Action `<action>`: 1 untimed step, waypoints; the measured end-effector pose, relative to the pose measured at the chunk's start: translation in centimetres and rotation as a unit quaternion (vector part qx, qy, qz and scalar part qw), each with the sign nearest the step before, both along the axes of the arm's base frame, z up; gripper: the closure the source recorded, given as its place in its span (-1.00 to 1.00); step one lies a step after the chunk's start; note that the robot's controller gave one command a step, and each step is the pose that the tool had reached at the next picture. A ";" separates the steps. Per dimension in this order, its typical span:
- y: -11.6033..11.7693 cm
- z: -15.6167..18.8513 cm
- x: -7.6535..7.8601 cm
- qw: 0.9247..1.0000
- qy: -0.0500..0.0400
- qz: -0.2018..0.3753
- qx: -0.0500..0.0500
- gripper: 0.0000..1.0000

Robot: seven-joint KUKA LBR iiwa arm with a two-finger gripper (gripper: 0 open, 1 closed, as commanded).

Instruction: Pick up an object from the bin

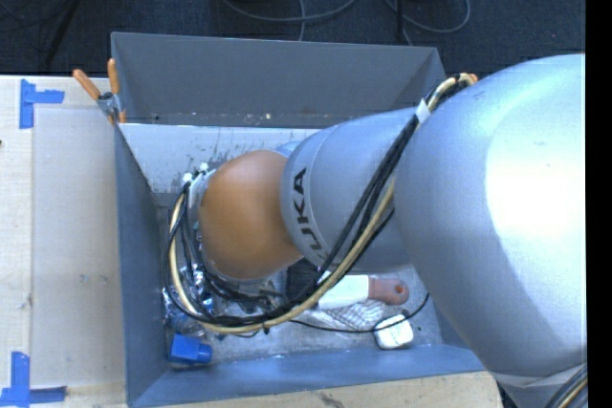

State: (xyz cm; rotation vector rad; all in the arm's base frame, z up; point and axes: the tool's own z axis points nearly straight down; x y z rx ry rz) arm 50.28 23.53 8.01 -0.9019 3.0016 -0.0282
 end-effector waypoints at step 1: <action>-0.1 0.4 -0.1 1.000 0.001 0.000 0.001 1.00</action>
Offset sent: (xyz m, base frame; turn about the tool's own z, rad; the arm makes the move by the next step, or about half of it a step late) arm 0.0000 -0.0001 0.0035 0.0000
